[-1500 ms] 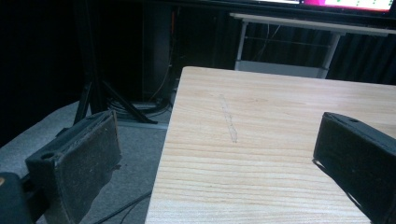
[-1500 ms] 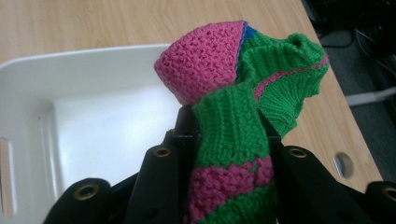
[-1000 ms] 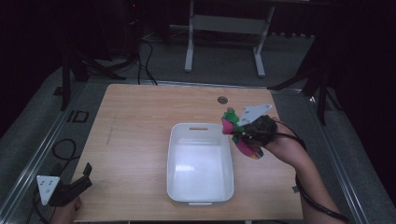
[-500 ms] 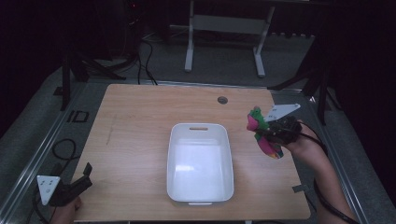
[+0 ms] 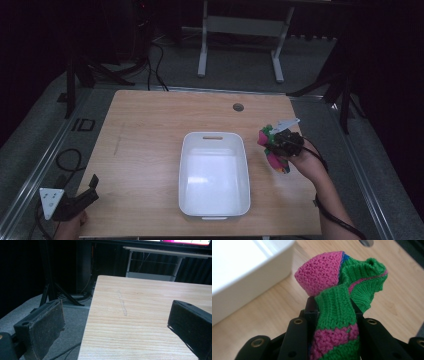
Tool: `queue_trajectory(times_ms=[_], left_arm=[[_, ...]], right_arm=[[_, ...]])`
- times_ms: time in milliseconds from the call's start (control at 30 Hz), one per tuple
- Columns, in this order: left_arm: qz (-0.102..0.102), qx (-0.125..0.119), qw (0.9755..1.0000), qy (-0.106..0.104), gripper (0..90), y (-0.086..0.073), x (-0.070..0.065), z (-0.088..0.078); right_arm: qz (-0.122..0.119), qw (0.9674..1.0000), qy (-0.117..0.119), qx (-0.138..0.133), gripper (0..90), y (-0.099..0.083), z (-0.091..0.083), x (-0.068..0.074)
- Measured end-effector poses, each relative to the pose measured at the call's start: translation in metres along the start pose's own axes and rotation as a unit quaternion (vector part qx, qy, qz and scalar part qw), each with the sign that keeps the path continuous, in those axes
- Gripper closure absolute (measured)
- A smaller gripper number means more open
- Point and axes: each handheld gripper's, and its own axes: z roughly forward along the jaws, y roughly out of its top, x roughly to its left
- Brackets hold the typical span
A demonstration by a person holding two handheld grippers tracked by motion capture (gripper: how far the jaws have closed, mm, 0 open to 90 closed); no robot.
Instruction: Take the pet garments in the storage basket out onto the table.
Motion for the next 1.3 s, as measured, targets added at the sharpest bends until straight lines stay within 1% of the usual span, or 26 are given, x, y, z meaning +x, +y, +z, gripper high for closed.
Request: queue_trajectory(times_ms=[33,67,100,200,300,367,433,467,500,533,567,633,667,700,767,833,867,933,1000,1033,1067,1100,1133,1200,1267,1300], left_arm=[[0.000,0.001,1.0000,0.000,1.2,0.000,0.000,0.000],[0.000,0.001,1.0000,0.000,1.2,0.000,0.000,0.000],[0.000,0.000,1.0000,-0.001,1.2,0.000,0.000,0.000],[0.000,0.000,1.0000,-0.001,1.2,0.000,0.000,0.000],[0.000,0.000,1.0000,0.000,1.2,0.000,0.000,0.000],[0.000,0.000,1.0000,0.000,1.2,0.000,0.000,0.000],[0.000,0.000,1.0000,0.000,1.2,0.000,0.000,0.000],[0.000,0.000,1.0000,0.000,1.2,0.000,0.000,0.000],[0.000,0.000,1.0000,0.001,1.2,0.000,0.000,0.000],[0.000,0.000,1.0000,0.001,1.2,0.000,0.000,0.000],[0.000,0.000,1.0000,0.001,1.2,0.000,0.000,0.000],[0.000,0.001,1.0000,0.001,1.2,0.000,0.000,0.000],[0.000,0.001,1.0000,0.001,1.2,0.000,0.000,0.000],[0.000,0.001,1.0000,0.002,1.2,0.000,0.000,0.000],[0.000,0.001,1.0000,0.002,1.2,0.000,0.000,0.000],[0.000,0.001,1.0000,0.002,1.2,0.000,0.000,0.000],[0.000,0.001,1.0000,0.002,1.2,0.000,0.000,0.000],[0.000,0.000,1.0000,0.002,1.2,0.000,0.000,0.000],[0.000,0.000,1.0000,0.002,1.2,0.000,0.000,0.000],[0.000,0.000,1.0000,0.002,1.2,0.000,0.000,0.000],[0.000,0.000,1.0000,0.002,1.2,0.000,0.000,0.000],[0.000,0.000,1.0000,0.002,1.2,0.000,0.000,0.000],[0.000,0.000,1.0000,0.002,1.2,0.000,0.000,0.000],[0.000,-0.001,1.0000,0.002,1.2,0.000,0.000,0.000],[0.000,0.000,1.0000,0.003,1.2,0.000,0.000,0.000],[0.000,0.000,1.0000,0.003,1.2,0.000,0.000,0.000]], right_arm=[[0.005,1.0000,0.001,0.003,69.2,-0.001,0.005,-0.001],[0.011,0.9999,-0.004,0.006,69.1,-0.005,0.022,-0.002],[0.012,0.9998,-0.008,0.010,69.1,-0.007,0.027,-0.002],[0.024,0.9996,-0.005,0.015,69.0,-0.011,0.041,-0.003],[0.036,0.9991,-0.008,0.020,68.8,-0.017,0.053,-0.002],[0.045,0.9988,0.001,0.021,68.2,-0.021,0.060,-0.002],[0.046,0.9987,0.003,0.023,68.2,-0.024,0.064,-0.001],[0.044,0.9982,0.006,0.039,66.4,-0.030,0.075,0.003],[0.049,0.9983,0.005,0.030,66.1,-0.032,0.076,0.004],[0.049,0.9983,0.005,0.030,66.1,-0.032,0.076,0.004],[0.056,0.9981,0.002,0.027,65.2,-0.032,0.076,0.005],[0.049,0.9984,0.001,0.028,60.1,-0.031,0.075,0.006],[0.049,0.9984,0.001,0.028,60.1,-0.031,0.075,0.006],[0.046,0.9985,0.004,0.027,54.4,-0.029,0.073,0.007],[0.040,0.9988,0.006,0.026,49.2,-0.028,0.071,0.008],[0.028,0.9993,0.011,0.023,45.9,-0.027,0.066,0.010],[0.029,0.9993,0.012,0.019,43.3,-0.027,0.063,0.011],[0.035,0.9992,0.018,0.005,38.3,-0.026,0.054,0.010],[0.039,0.9990,0.016,-0.012,36.2,-0.027,0.045,0.010],[0.047,0.9985,0.016,-0.022,34.4,-0.028,0.039,0.010],[0.047,0.9985,0.016,-0.022,34.4,-0.028,0.039,0.010],[0.061,0.9974,0.019,-0.035,30.4,-0.032,0.031,0.009],[0.068,0.9967,0.018,-0.041,28.1,-0.034,0.027,0.008],[0.078,0.9951,0.021,-0.057,27.6,-0.040,0.020,0.007],[0.093,0.9926,0.020,-0.076,25.7,-0.048,0.011,0.006],[0.099,0.9912,0.025,-0.084,24.3,-0.052,0.007,0.005]])
